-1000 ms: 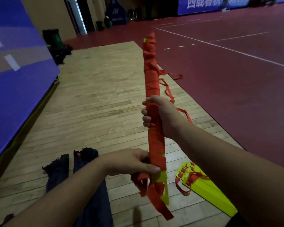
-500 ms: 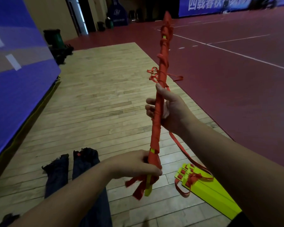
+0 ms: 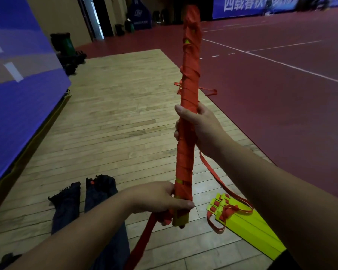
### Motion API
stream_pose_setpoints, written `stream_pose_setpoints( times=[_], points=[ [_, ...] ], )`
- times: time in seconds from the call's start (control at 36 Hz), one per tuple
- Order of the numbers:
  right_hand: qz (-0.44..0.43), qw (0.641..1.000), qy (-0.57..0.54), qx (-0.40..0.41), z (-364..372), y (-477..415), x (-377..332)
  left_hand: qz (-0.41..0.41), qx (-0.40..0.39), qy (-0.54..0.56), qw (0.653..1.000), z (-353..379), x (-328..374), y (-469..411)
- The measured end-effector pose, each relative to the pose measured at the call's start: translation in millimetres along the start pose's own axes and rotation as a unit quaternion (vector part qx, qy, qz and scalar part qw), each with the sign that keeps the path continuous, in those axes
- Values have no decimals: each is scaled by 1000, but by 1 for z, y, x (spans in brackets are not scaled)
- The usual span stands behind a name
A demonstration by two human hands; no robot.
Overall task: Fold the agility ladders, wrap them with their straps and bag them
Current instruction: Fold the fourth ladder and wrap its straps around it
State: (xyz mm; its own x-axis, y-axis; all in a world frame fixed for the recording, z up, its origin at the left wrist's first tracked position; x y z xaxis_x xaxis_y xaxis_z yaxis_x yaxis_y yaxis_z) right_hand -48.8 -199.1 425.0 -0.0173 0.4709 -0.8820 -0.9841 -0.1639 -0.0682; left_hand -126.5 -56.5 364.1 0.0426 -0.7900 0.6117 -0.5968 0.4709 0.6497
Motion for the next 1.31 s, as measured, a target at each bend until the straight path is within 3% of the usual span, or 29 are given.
stream_pose_setpoints(
  times=[0.14, 0.25, 0.36, 0.42, 0.5, 0.64, 0.81, 1.06, 1.22, 1.31],
  points=[
    [-80, 995, 9, 62, -2, -3, 1, -11, 38, -24, 999, -4, -5, -2],
    [-88, 992, 7, 94, -7, -5, 8, -24, 49, 20, 998, 0, -5, -3],
    [-66, 986, 57, 138, -9, -7, 12, -19, 110, -51, 992, 3, -5, -6],
    [-11, 991, -5, 131, -3, -7, 10, -14, 116, -49, 992, 2, -5, -6],
    [61, 982, -141, 106, -3, -9, 4, 10, 59, -3, 998, -2, -6, -4],
    [159, 981, -98, -57, -10, -4, 11, 70, -53, 86, 992, -5, -6, 2],
    [72, 987, -135, -42, 0, -3, 15, -13, 11, 36, 999, -8, -13, -4],
    [-2, 997, -7, 75, -10, -8, 14, 28, 95, -122, 988, -6, -9, -3],
    [96, 978, -147, 114, -6, -8, 15, 62, 70, -40, 995, -3, -2, -5],
    [94, 985, -124, 78, -6, -6, 16, 73, 31, 47, 996, -6, -1, -3]
  ],
)
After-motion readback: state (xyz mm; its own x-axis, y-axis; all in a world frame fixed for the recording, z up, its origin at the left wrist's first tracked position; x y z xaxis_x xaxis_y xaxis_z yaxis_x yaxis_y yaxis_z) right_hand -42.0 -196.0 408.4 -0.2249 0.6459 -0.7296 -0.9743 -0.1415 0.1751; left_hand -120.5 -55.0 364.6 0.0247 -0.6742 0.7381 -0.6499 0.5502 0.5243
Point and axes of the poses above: each hand's wrist, its own y-axis away from the middle knuckle, its own z-axis out of the palm, x = y × z, the point moved 2 cm from there along -y, towards the middle knuckle, and after that the axes turned 6 degrees about -y, right-handed, at the moved point
